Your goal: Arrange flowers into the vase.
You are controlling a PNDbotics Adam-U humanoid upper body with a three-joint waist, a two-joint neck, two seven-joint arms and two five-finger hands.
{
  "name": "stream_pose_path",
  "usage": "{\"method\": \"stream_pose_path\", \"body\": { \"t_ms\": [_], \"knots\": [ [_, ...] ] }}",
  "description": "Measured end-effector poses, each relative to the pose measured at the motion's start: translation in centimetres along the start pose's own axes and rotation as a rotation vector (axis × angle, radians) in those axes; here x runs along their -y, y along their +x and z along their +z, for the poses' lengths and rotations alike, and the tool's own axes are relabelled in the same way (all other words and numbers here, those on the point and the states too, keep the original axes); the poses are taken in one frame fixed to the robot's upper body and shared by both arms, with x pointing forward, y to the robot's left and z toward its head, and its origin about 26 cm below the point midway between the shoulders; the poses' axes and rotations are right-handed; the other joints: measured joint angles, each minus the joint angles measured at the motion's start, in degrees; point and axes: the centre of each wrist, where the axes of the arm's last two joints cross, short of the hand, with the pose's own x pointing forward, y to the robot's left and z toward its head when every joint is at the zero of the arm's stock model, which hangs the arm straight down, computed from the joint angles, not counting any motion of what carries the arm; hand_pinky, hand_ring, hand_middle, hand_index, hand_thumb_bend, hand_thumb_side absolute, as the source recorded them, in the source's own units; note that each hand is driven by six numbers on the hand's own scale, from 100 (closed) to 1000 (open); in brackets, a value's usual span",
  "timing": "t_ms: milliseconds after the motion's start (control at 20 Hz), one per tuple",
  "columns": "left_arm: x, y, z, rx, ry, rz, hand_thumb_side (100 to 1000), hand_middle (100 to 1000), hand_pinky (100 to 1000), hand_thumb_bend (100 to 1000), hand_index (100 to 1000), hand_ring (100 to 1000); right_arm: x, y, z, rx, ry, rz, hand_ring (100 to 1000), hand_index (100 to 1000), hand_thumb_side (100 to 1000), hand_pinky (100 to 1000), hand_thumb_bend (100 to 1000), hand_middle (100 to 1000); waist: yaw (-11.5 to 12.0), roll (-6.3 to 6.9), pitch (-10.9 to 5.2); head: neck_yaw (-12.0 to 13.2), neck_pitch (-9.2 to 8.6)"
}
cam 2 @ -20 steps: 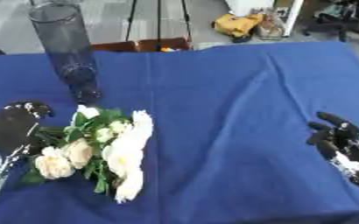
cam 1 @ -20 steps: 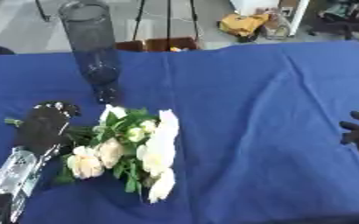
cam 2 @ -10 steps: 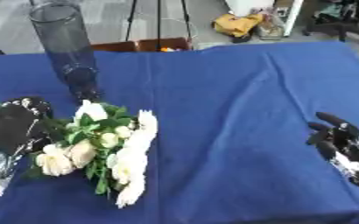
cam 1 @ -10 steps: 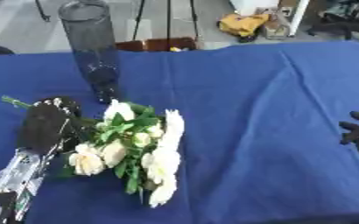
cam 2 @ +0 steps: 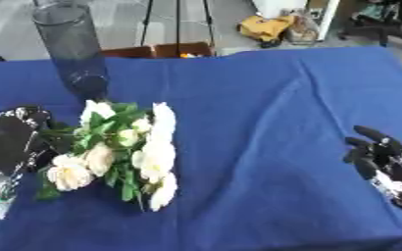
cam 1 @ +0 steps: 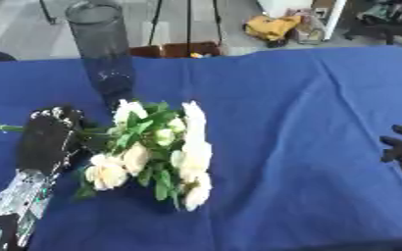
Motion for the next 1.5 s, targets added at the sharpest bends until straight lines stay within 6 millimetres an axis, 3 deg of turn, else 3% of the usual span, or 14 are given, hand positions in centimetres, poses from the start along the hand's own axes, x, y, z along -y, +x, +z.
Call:
{"method": "stream_pose_path", "body": {
  "t_ms": [50,100,200,1000,1500],
  "knots": [
    [0.0,0.0,-0.1,-0.007,0.015,0.012,277,116,100,100,268,111,0.0,0.0,0.0,0.0,0.0,0.0,1000,1000,476,980,266,599,0.0,0.0,0.0,0.0,0.0],
    [0.0,0.0,-0.1,-0.014,0.029,0.025,295,100,100,100,196,100,0.0,0.0,0.0,0.0,0.0,0.0,1000,1000,478,980,254,599,0.0,0.0,0.0,0.0,0.0],
    [-0.1,0.0,-0.2,-0.026,0.052,0.05,280,100,100,100,145,100,0.0,0.0,0.0,0.0,0.0,0.0,1000,1000,479,980,244,599,0.0,0.0,0.0,0.0,0.0],
    [-0.7,0.2,-0.7,-0.035,0.045,0.135,281,100,100,100,100,100,0.0,0.0,0.0,-0.003,-0.005,-0.002,1000,1000,489,980,212,599,0.1,0.0,0.0,0.0,0.0],
    [-5.4,-0.7,-3.6,-0.062,0.034,0.173,349,100,100,100,100,100,0.0,0.0,0.0,-0.004,-0.014,-0.002,1000,1000,491,980,204,599,0.4,0.0,0.0,-0.6,0.0]
  ]
}}
